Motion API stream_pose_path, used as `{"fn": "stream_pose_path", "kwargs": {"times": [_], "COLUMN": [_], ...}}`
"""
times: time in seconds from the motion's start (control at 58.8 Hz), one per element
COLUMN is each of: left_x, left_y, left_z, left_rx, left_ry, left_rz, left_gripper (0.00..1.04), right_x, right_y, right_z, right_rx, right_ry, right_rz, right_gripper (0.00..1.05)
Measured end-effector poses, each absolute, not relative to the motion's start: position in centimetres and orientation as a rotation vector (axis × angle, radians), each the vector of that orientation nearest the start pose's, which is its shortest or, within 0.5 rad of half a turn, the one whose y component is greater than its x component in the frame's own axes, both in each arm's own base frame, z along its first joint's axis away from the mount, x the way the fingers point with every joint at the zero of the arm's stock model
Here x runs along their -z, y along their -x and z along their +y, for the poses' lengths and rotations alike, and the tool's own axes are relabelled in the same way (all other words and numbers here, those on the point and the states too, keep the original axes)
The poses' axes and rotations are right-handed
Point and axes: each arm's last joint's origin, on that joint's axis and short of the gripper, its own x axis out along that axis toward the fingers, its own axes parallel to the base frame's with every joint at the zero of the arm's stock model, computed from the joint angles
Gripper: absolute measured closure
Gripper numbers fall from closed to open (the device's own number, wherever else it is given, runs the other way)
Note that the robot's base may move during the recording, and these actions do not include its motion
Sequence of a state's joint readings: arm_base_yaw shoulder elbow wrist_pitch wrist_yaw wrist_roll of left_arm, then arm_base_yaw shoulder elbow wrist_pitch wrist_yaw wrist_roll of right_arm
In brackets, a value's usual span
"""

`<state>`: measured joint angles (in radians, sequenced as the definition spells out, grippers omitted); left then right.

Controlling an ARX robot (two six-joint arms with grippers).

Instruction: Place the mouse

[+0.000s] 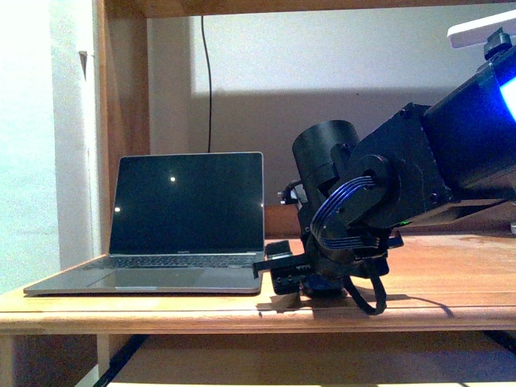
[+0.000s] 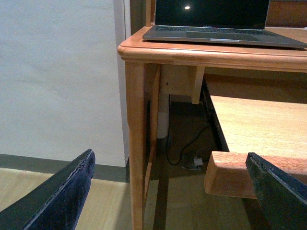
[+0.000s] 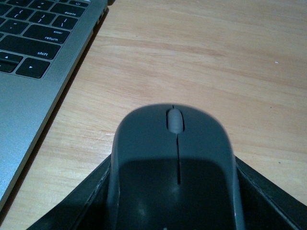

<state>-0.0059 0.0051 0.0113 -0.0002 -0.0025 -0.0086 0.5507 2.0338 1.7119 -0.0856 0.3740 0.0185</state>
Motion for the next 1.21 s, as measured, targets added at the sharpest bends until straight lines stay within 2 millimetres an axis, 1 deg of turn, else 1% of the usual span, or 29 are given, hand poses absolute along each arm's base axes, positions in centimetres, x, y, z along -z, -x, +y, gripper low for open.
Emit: {"fn": "stream_pose_path", "kwargs": {"times": [0.17, 0.187, 0.289, 0.408, 0.442, 0.511, 0.579, 0.613, 0.698, 0.732, 0.766, 0.885, 1.089, 1.208], "left_x": [-16.7, -16.7, -16.7, -16.7, -16.7, -16.7, -16.7, -16.7, -16.7, -16.7, -16.7, -16.7, -16.7, -16.7], "left_y": [-9.7, -9.7, -9.7, -9.7, -9.7, -9.7, -9.7, -9.7, -9.7, -9.7, -9.7, -9.7, -9.7, -9.7], "left_z": [-0.1, -0.1, -0.1, -0.1, 0.0, -0.1, -0.1, -0.1, -0.1, -0.1, -0.1, -0.1, -0.1, 0.0], "left_rx": [0.003, 0.003, 0.003, 0.003, 0.003, 0.003, 0.003, 0.003, 0.003, 0.003, 0.003, 0.003, 0.003, 0.003], "left_ry": [0.009, 0.009, 0.009, 0.009, 0.009, 0.009, 0.009, 0.009, 0.009, 0.009, 0.009, 0.009, 0.009, 0.009], "left_rz": [-0.006, -0.006, -0.006, -0.006, -0.006, -0.006, -0.006, -0.006, -0.006, -0.006, -0.006, -0.006, -0.006, -0.006], "left_gripper": [0.08, 0.08, 0.08, 0.08, 0.08, 0.08, 0.08, 0.08, 0.08, 0.08, 0.08, 0.08, 0.08, 0.08], "right_x": [-28.7, -28.8, -29.8, -31.7, -32.3, -33.5, -33.7, -33.4, -31.9, -30.7, -29.8, -26.5, -22.9, -21.5], "right_y": [-41.0, -41.0, -40.1, -37.9, -37.0, -34.6, -32.4, -31.0, -28.8, -27.7, -26.9, -24.2, -20.4, -18.8], "right_z": [23.6, 23.5, 22.6, 20.5, 19.6, 17.3, 15.0, 13.4, 10.9, 9.6, 8.7, 6.2, 3.2, 2.3], "right_rx": [-0.206, -0.212, -0.271, -0.353, -0.383, -0.455, -0.502, -0.535, -0.565, -0.575, -0.581, -0.6, -0.615, -0.641], "right_ry": [0.121, 0.117, 0.078, 0.029, 0.015, -0.01, -0.018, -0.018, -0.002, 0.006, 0.012, 0.022, 0.001, -0.01], "right_rz": [0.326, 0.324, 0.284, 0.202, 0.177, 0.117, 0.085, 0.077, 0.091, 0.114, 0.134, 0.197, 0.258, 0.289], "right_gripper": [0.08, 0.07, 0.07, 0.07, 0.07, 0.07, 0.07, 0.07, 0.07, 0.07, 0.07, 0.07, 0.07, 0.07]}}
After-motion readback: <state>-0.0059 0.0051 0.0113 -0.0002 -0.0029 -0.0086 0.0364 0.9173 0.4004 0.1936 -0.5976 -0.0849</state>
